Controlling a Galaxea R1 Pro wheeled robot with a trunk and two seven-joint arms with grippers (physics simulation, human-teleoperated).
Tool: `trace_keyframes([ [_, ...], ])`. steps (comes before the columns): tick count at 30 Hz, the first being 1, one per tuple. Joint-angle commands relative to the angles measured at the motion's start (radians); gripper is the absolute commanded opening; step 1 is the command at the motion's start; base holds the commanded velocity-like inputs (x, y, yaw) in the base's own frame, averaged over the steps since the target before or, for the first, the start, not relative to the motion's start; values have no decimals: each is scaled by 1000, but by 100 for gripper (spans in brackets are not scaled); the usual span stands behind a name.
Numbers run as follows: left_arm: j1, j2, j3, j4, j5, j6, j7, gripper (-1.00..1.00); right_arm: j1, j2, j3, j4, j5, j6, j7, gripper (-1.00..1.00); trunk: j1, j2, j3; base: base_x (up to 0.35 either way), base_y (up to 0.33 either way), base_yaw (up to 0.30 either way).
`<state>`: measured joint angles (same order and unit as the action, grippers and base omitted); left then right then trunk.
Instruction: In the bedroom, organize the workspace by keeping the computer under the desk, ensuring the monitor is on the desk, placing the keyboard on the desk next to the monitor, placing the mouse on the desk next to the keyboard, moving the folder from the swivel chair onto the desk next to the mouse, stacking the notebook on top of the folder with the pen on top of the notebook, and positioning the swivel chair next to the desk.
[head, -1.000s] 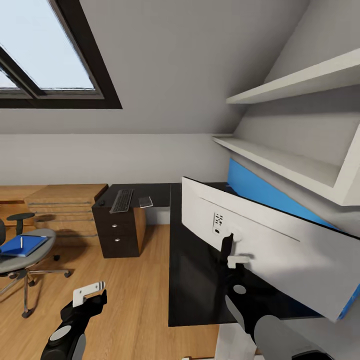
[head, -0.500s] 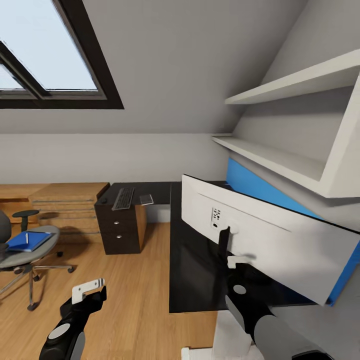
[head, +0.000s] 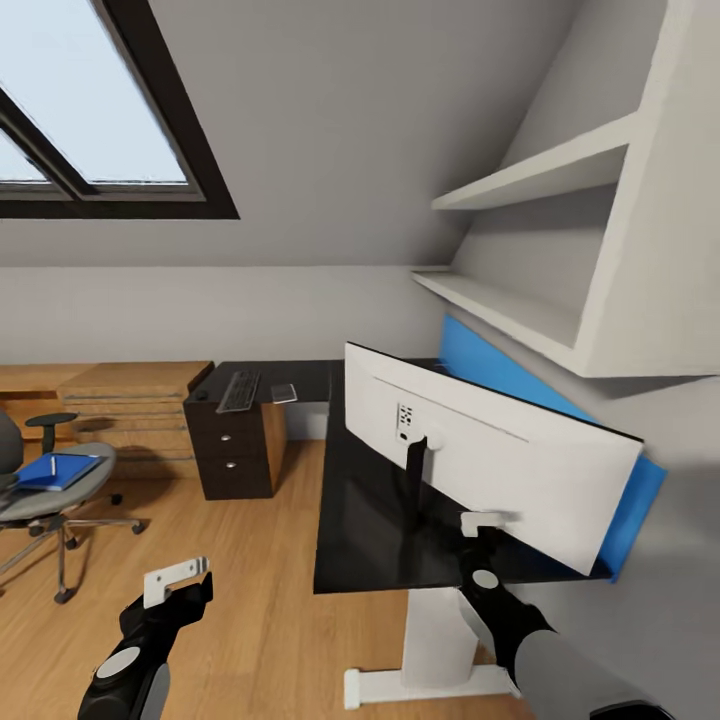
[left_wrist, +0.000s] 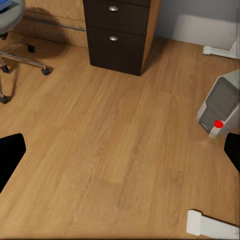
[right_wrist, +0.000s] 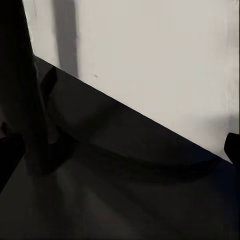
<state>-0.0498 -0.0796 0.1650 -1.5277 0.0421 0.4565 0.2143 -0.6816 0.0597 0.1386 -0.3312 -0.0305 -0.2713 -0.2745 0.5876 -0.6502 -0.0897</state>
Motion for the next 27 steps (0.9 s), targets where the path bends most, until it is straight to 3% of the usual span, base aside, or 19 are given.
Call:
trace_keyframes([
  [1,-1,0,1,-2,4,5,4,100,-1,-8,7,1,-4,-2,-10,100,0,-2,-2,-12,-341,0],
  [4,-1,0,1,-2,4,5,4,100,-1,-25,5,1,-6,-1,-11,100,0,-2,-2,4,-343,0],
  [5,-1,0,1,-2,4,4,3,100,-1,-46,0,1,-11,0,-13,100,0,-2,-2,105,-334,0],
  [9,-1,0,1,-1,5,4,2,100,-1,-65,-26,0,-13,3,-13,100,0,-2,-2,128,-330,0],
  [12,-1,0,11,-1,5,5,2,100,-1,-71,-54,0,-14,5,-13,100,0,-2,-2,143,-317,0],
  [18,-1,-1,53,-5,8,4,1,100,-1,-81,-64,0,-14,7,-13,100,0,-2,-2,145,-244,0],
  [27,-1,-1,62,-6,8,4,0,100,-1,-94,-65,-1,-14,7,-14,100,0,-2,-2,188,-178,0],
])
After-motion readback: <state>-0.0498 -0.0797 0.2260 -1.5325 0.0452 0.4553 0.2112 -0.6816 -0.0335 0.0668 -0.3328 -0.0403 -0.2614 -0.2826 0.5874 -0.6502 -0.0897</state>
